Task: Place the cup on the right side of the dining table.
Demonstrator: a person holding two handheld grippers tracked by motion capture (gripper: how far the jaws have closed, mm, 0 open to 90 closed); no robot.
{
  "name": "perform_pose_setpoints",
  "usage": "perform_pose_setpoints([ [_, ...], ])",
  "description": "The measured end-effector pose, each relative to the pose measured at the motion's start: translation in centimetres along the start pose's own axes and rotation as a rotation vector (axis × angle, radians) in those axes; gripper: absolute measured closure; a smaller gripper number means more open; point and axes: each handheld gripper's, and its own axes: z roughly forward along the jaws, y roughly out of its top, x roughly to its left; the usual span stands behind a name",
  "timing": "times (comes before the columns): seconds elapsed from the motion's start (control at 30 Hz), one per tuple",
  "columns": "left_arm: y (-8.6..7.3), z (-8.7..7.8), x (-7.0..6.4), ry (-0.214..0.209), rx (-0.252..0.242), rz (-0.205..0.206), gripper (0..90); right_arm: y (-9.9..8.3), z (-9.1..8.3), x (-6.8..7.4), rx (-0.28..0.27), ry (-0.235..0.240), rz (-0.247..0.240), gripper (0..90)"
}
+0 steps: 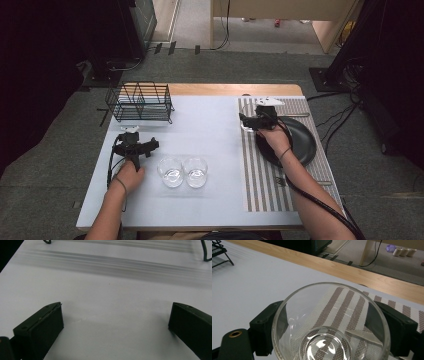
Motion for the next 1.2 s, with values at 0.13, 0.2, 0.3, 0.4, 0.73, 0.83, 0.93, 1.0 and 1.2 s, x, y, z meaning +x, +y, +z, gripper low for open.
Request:
perform_pose_setpoints([
  [0.13,0.0,0.0,0.0,0.000,0.001,0.000,0.0,0.2,-0.3,0.0,-0.009,0.001,0.000,15.4],
  [0.2,0.0,0.0,0.0,0.001,0.000,0.000,0.0,0.2,-0.4,0.0,-0.007,-0.001,0.001,15.4],
  [0.3,0.0,0.0,0.0,0.002,0.001,0.000,0.0,0.3,-0.6,0.1,0.003,-0.005,0.005,15.4],
  [0.4,0.0,0.0,0.0,0.002,0.000,0.000,0.0,0.4,-0.8,0.1,0.003,-0.004,0.004,15.4],
  [0.73,0.0,0.0,0.0,0.001,0.001,0.000,0.0,0.8,-1.3,0.2,0.003,-0.003,0.008,15.6],
  [0.83,0.0,0.0,0.0,0.001,0.001,0.000,0.0,0.9,-1.5,0.2,0.008,-0.003,0.023,15.8],
  [0.93,0.0,0.0,0.0,0.001,0.001,0.000,0.0,1.0,-1.6,0.2,0.015,-0.005,0.027,16.0],
  [1.0,0.0,0.0,0.0,0.001,0.001,0.000,0.0,1.1,-1.7,0.2,0.012,-0.004,0.028,16.0],
  [1.2,0.0,0.0,0.0,0.001,0.001,0.000,0.0,1.3,-2.1,0.1,0.009,-0.007,0.024,15.9],
])
